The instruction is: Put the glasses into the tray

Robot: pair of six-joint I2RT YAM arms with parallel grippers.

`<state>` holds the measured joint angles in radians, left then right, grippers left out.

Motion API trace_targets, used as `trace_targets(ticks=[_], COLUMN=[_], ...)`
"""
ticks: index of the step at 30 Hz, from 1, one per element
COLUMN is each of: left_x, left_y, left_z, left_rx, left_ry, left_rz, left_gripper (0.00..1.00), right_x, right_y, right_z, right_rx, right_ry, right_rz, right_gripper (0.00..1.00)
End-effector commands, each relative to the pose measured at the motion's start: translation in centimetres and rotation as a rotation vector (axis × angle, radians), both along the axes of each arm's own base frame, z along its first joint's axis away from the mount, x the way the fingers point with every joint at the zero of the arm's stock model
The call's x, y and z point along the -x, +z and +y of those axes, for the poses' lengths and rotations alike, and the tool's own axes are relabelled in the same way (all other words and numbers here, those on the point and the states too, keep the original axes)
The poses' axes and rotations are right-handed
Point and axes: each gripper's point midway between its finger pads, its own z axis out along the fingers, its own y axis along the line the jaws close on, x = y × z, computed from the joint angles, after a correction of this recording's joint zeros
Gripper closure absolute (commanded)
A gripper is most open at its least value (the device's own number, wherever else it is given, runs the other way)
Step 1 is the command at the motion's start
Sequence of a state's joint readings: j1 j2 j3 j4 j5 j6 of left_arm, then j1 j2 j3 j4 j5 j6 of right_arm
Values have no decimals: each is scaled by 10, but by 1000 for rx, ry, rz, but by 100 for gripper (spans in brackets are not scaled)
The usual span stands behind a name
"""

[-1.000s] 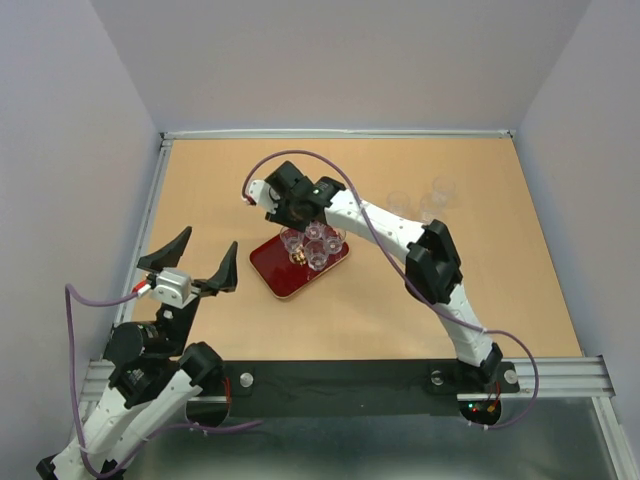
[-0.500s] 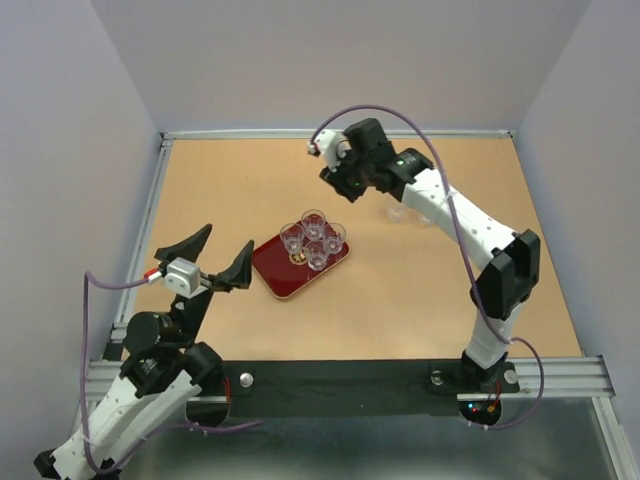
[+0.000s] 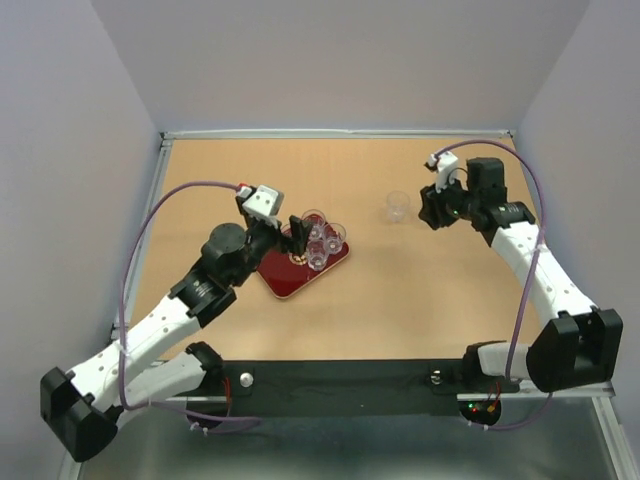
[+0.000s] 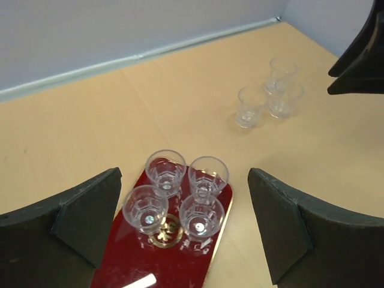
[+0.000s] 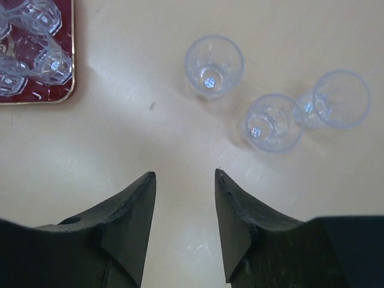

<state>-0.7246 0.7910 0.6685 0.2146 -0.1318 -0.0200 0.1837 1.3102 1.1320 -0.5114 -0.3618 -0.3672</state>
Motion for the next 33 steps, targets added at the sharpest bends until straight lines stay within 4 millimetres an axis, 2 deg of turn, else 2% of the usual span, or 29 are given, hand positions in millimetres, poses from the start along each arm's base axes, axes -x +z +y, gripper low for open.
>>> trace_targets(ticks=[1, 2, 3, 4, 5, 8, 9, 10, 11, 12, 13, 15, 18, 19, 20, 22, 25, 26, 27, 28, 29, 31, 33], left_x=[-10, -13, -14, -18, -20, -29, -33, -37, -39, -42, -47, -53, -63, -69, -78, -90, -113, -121, -132, -133, -141, -158, -167], left_y=[40, 41, 51, 43, 52, 40, 48, 35, 34, 45, 31, 23, 12, 20, -6, -22, -41, -35, -56, -48, -73, -82, -91], left_z=[-40, -46, -56, -71, -78, -103, -109, -121, -126, -133, -144, -163, -179, -185, -191, -202, -214, -216, -218, -218, -217, -222, -221], left_rx=[156, 166, 189, 195, 214, 230, 246, 234, 240, 273, 267, 272, 272, 287, 256, 235, 217, 226, 202, 204, 171, 159, 151], left_ry=[-107, -120, -154, -193, -212, -265, -277, -303, -315, -329, -347, -388, -399, -401, -375, -361, -305, -274, -223, -223, -166, -114, -64], left_rz=[32, 45, 51, 97, 97, 170, 169, 210, 225, 237, 285, 350, 416, 419, 487, 537, 587, 602, 636, 632, 681, 688, 708], left_gripper=[2, 2, 2, 2, 2, 2, 2, 2, 2, 4, 4, 5, 7, 8, 9, 10, 13, 14, 15, 16, 18, 21, 25], right_x=[4, 6, 9, 12, 13, 13, 13, 12, 11, 10, 9, 8, 7, 8, 8, 8, 8, 8, 8, 8, 8, 8, 8], right_y=[2, 8, 7, 1, 5, 6, 9, 11, 11, 12, 12, 12, 15, 14, 15, 18, 19, 20, 19, 20, 20, 20, 20], right_z=[-13, -17, -22, -30, -32, -42, -44, -48, -52, -53, -56, -58, -60, -62, -62, -65, -66, -67, -67, -68, -67, -67, -68], right_rx=[-154, -178, -188, -196, -207, -232, -241, -241, -237, -242, -241, -242, -246, -246, -248, -248, -251, -253, -255, -256, -256, -258, -257], right_ry=[-51, -66, -82, -108, -118, -152, -169, -185, -205, -216, -227, -242, -251, -258, -262, -269, -276, -278, -281, -281, -279, -280, -281], right_rz=[-68, -98, -104, -94, -112, -136, -145, -152, -157, -159, -162, -167, -177, -175, -179, -190, -193, -200, -196, -199, -199, -200, -198], right_gripper=[49, 48, 48, 47, 47, 43, 43, 43, 43, 43, 41, 39, 37, 37, 36, 36, 36, 36, 36, 36, 36, 36, 36])
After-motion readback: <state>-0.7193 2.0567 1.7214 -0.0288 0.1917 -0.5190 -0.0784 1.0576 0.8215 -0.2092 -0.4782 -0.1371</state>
